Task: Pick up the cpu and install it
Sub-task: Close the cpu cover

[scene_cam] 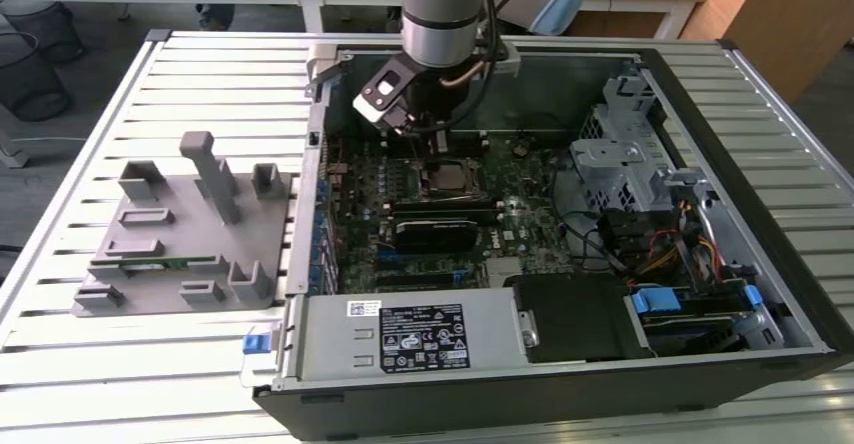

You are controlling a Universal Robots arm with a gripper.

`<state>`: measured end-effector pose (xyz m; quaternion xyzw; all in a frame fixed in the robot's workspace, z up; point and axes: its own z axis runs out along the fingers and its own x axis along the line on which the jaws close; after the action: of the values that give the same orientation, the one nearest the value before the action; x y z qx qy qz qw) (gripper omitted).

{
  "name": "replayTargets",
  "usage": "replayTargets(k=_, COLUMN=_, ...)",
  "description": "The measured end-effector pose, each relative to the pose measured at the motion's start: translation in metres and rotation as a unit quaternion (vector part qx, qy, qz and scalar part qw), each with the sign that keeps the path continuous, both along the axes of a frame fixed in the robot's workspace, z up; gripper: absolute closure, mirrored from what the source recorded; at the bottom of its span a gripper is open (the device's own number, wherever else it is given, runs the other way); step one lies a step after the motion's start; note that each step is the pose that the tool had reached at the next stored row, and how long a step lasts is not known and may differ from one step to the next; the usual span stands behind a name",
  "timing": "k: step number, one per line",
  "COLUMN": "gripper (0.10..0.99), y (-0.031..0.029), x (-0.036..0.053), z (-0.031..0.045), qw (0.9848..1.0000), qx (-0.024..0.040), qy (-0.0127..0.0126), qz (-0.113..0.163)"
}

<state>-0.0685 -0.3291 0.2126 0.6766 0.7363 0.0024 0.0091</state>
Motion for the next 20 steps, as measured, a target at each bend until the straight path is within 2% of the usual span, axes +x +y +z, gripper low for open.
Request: replayTargets(k=20, gripper=0.980, y=0.0006, x=-0.0005, z=-0.0144, qw=1.0000, qx=-0.0003, qy=0.0003, qz=0.000)
